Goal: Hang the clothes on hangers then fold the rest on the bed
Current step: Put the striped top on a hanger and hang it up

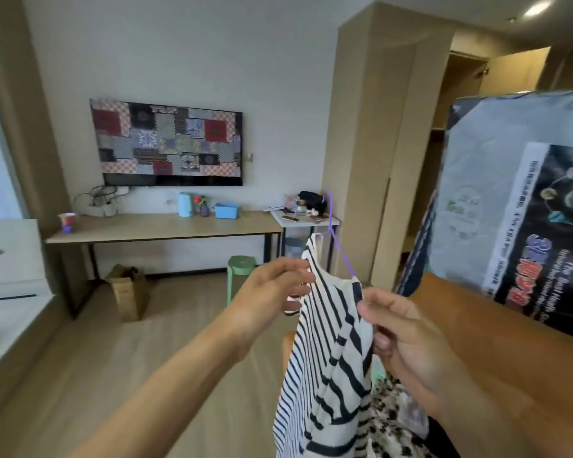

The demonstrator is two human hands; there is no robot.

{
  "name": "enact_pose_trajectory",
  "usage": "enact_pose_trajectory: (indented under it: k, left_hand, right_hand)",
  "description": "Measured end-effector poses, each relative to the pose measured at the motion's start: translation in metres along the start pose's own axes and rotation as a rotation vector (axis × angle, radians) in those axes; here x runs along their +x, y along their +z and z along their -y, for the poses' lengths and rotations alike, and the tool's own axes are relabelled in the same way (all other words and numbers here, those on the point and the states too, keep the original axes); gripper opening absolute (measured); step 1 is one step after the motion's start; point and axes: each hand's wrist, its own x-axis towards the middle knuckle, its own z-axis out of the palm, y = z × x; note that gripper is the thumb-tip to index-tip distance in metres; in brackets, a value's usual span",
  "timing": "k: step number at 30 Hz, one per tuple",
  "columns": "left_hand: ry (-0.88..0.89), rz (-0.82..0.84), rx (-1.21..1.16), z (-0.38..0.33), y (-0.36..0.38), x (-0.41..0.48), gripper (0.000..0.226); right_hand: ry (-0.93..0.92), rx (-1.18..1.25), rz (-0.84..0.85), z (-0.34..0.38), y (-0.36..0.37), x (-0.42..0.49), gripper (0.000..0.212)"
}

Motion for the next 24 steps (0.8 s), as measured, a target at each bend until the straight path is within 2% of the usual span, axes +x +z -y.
enact_pose_trajectory:
  k: [3,7,10,18,24]
  left_hand:
    - [-0.015,-0.083,-0.033,0.019,-0.027,0.009,0.020]
    - [0.011,-0.166,-0.036,0.035,-0.057,0.031,0.024]
    - [0.049,-0.199,-0.028,0.045,-0.072,0.058,0.037]
    - [0.060,-0.306,0.030,0.068,-0.106,0.158,0.034]
    - [0.037,-0.367,0.029,0.086,-0.137,0.242,0.031]
  right_hand:
    - [-0.033,-0.008,0.036,-0.014,0.016,0.039,0.039]
    - [-0.070,-0.021,0.064,-0.037,0.032,0.100,0.030]
    - [-0.091,-0.014,0.075,-0.055,0.037,0.152,0.030]
    - [-0.119,0.004,0.171,-0.073,0.044,0.313,0.027]
    - [-0.113,-0.063,0.158,-0.096,0.048,0.414,0.022]
